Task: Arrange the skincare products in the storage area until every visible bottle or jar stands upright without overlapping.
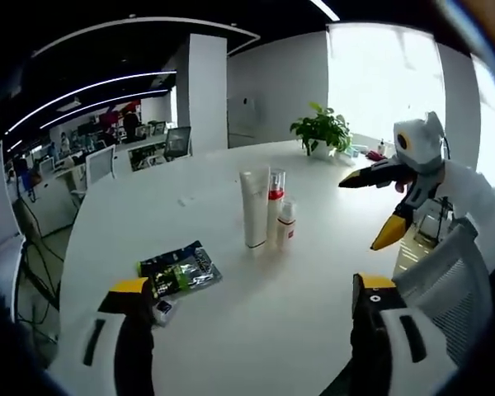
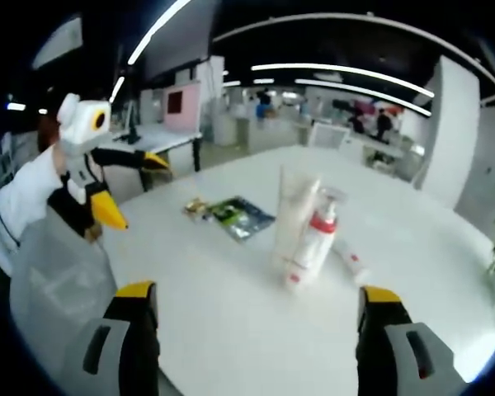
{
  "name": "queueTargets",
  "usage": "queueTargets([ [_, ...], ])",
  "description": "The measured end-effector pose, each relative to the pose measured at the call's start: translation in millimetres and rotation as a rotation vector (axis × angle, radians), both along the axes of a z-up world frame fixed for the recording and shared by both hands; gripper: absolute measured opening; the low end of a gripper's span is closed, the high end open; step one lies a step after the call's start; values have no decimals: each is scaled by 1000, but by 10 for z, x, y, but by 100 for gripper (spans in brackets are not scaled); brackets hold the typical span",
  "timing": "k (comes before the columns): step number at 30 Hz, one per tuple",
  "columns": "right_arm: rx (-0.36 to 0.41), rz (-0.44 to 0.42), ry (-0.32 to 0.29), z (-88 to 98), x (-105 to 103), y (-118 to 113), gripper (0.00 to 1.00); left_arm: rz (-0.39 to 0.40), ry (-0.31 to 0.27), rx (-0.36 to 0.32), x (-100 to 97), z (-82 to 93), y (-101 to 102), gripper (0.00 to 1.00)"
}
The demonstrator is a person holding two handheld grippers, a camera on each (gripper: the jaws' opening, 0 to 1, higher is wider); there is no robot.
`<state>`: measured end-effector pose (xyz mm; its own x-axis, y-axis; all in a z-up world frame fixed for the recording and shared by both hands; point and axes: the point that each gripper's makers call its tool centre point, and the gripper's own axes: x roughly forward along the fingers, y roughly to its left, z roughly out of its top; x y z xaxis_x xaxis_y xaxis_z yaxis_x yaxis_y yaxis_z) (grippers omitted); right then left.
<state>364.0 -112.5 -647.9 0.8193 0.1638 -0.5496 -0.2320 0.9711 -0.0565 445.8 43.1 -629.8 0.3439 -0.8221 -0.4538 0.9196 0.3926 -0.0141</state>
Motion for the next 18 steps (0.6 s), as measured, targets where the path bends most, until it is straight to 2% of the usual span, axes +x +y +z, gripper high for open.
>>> queueTargets([
  [7,3,21,7,-23,-60,-88,100,33,-19,-17,-18,51,1,99],
  [10,2,31,6,-16,-85,-147,100,53,-34,-9,20,23,10,99],
  [18,-20,65,5,-24,-127,-305,100,80,-38,-10,-55,-13,-65,99],
])
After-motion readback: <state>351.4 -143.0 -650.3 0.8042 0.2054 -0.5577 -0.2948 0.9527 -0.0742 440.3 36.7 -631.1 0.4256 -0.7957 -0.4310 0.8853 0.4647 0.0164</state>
